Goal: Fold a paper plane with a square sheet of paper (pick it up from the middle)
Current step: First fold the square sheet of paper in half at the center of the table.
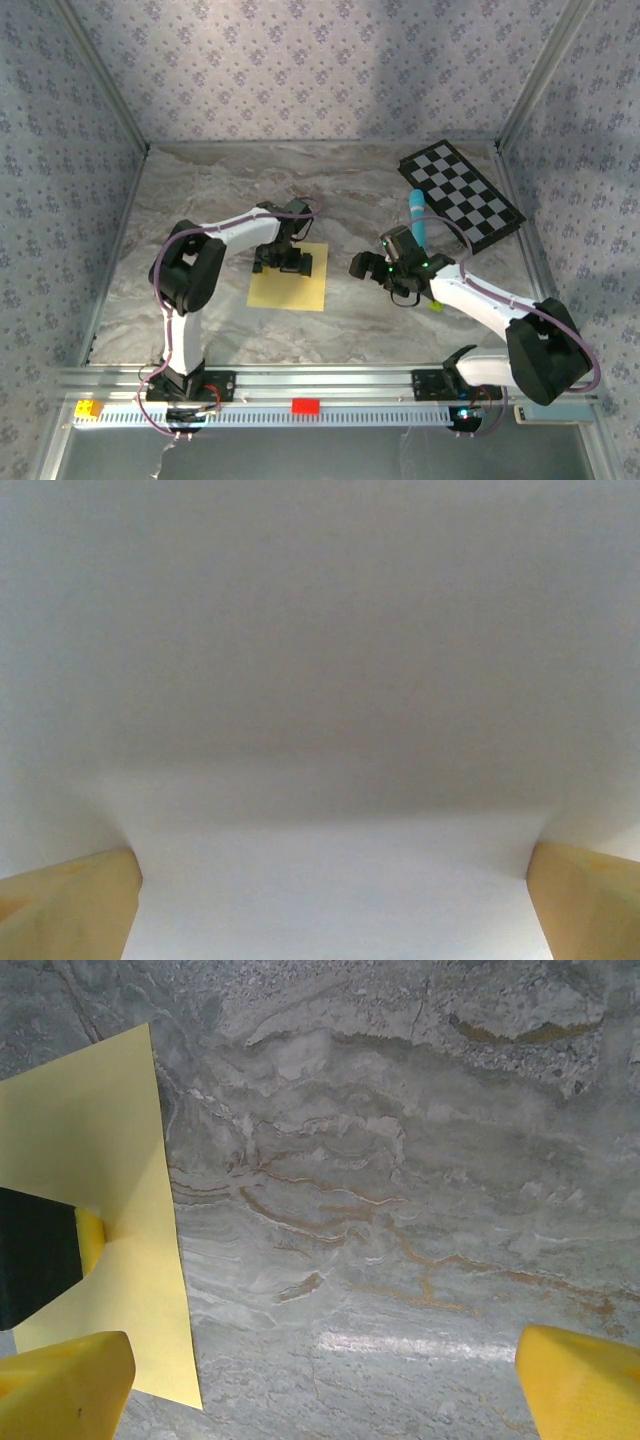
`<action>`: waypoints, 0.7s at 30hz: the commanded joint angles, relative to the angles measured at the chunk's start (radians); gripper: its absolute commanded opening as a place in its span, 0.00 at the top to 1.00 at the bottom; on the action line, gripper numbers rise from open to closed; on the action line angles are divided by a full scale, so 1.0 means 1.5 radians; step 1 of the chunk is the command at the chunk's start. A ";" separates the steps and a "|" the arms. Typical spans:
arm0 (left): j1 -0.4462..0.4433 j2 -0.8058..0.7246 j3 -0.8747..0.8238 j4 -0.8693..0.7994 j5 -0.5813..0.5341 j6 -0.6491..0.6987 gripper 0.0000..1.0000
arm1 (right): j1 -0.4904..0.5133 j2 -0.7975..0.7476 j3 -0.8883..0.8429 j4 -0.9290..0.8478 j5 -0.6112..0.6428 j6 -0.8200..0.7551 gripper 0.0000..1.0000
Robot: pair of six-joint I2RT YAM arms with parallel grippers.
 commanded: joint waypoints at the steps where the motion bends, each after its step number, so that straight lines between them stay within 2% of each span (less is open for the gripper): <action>1: -0.008 0.033 0.003 -0.011 -0.014 -0.017 0.01 | 0.002 0.004 0.014 -0.027 0.013 -0.004 0.00; 21: -0.017 0.038 -0.007 0.003 -0.018 -0.025 0.04 | -0.003 0.007 0.015 -0.031 0.018 0.000 0.00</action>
